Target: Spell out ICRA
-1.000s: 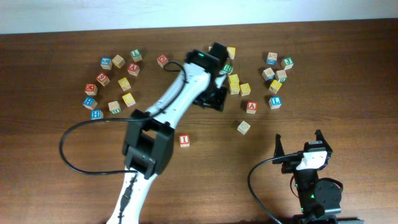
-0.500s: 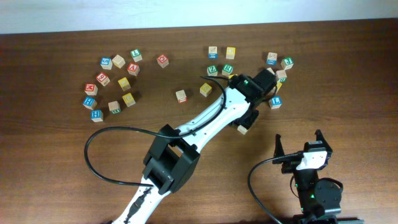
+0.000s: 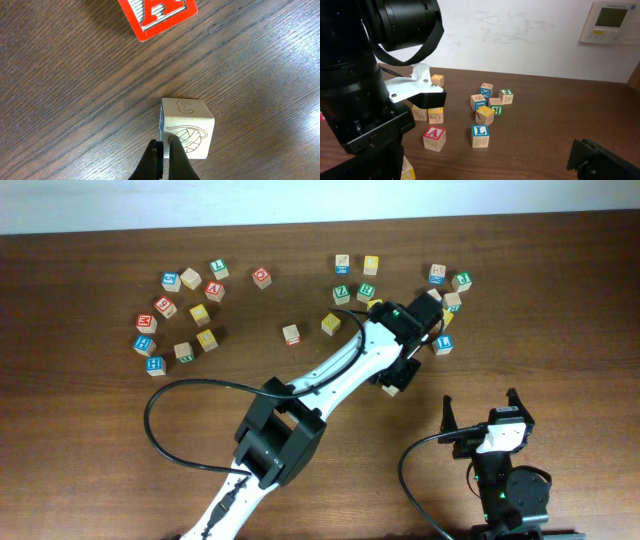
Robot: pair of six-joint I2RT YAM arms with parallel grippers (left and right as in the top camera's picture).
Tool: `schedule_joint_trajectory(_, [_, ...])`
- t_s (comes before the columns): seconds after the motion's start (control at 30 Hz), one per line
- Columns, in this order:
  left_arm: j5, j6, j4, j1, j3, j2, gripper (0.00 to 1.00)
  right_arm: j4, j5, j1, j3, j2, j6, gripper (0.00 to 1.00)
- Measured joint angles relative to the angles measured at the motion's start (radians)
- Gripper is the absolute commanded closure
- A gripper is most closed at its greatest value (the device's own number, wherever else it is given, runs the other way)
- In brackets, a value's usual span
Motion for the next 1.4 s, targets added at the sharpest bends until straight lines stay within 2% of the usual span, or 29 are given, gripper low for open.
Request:
schedule_joint_trajectory(0.27, [-0.106,0.0,0.007,0.011,0.007,0.009,1.0,0.0,0.0,0.0,0.0,0.0,0.0,0.02])
schedule_joint_trajectory(0.57, [-0.137,-0.001,-0.008,0.067,0.01,0.062,1.0,0.0,0.0,0.0,0.0,0.0,0.0,0.02])
schedule_joint_trajectory(0.63, [-0.138,-0.001,-0.065,0.077,0.054,0.064,0.74,0.0,0.0,0.0,0.0,0.0,0.0,0.02])
schedule_joint_trajectory(0.67, [-0.137,-0.005,-0.095,0.085,0.086,0.064,0.32,0.0,0.0,0.0,0.0,0.0,0.0,0.02])
schedule_joint_trajectory(0.7, [-0.129,-0.008,-0.134,0.099,0.142,0.064,0.23,0.0,0.0,0.0,0.0,0.0,0.0,0.02])
schedule_joint_trajectory(0.77, [-0.087,-0.011,-0.19,0.129,0.238,0.055,0.18,0.0,0.0,0.0,0.0,0.0,0.0,0.02])
schedule_joint_trajectory(0.93, [0.12,-0.012,-0.206,0.129,0.231,0.025,0.18,0.0,0.0,0.0,0.0,0.0,0.0,0.02])
schedule_joint_trajectory(1.07, [0.165,-0.012,-0.07,0.066,0.062,0.021,0.21,0.0,0.0,0.0,0.0,0.0,0.0,0.02])
schedule_joint_trajectory(1.13, [0.157,-0.012,-0.019,0.035,-0.002,0.022,0.23,0.0,0.0,0.0,0.0,0.0,0.0,0.01])
schedule_joint_trajectory(1.27, [0.065,-0.012,0.009,0.032,-0.013,0.022,0.26,0.0,0.0,0.0,0.0,0.0,0.0,0.02])
schedule_joint_trajectory(1.4, [0.005,-0.029,0.032,0.037,-0.013,0.022,0.4,0.0,0.0,0.0,0.0,0.0,0.0,0.02])
